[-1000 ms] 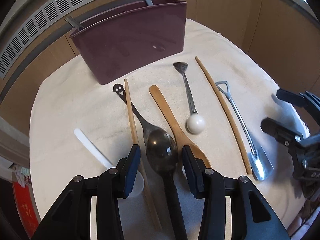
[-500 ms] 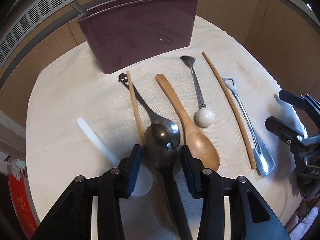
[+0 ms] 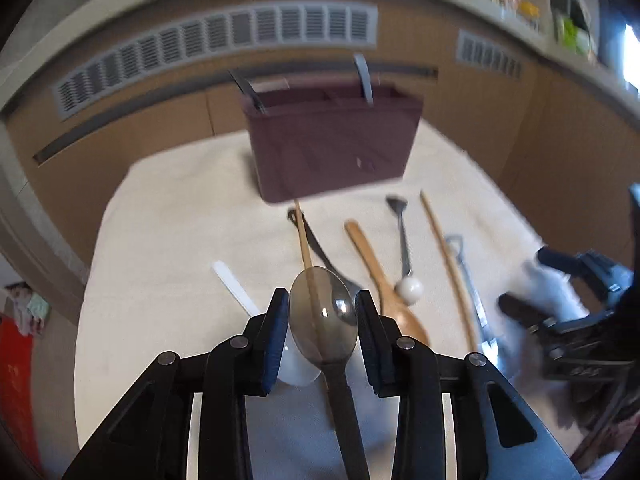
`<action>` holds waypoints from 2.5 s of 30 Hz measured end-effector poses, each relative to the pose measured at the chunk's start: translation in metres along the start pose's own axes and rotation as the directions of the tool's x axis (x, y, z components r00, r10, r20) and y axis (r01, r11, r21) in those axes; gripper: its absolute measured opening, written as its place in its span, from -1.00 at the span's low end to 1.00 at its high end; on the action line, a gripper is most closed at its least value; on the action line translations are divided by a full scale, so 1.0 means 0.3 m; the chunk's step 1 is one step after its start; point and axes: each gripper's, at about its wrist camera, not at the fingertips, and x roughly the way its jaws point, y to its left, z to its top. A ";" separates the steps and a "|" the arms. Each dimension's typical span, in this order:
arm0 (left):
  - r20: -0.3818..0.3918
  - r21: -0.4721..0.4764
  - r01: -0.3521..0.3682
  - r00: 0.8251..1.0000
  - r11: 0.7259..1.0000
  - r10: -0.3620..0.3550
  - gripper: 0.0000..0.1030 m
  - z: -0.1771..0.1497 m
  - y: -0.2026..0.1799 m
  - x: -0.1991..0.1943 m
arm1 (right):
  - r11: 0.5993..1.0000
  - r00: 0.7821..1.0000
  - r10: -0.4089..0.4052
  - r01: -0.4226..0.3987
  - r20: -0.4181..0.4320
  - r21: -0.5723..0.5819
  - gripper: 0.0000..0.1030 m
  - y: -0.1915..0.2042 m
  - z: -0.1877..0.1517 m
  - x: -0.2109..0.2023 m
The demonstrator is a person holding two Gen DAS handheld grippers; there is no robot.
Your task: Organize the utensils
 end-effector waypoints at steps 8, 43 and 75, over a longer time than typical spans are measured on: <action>0.132 -0.093 0.002 0.991 0.996 0.010 -0.33 0.052 0.109 -0.110 | 0.896 0.999 -0.034 0.043 0.029 -0.442 0.65 0.125 0.086 0.054; 0.101 -0.208 0.066 0.994 0.976 -0.045 -0.31 0.015 0.281 -0.057 | 0.843 0.929 0.266 -0.354 -0.258 -0.404 -0.11 0.286 0.308 0.411; 0.061 -0.230 0.076 0.996 0.970 -0.064 -0.30 0.021 0.311 -0.014 | 0.795 0.916 0.299 -0.394 -0.267 -0.461 -0.33 0.376 0.376 0.428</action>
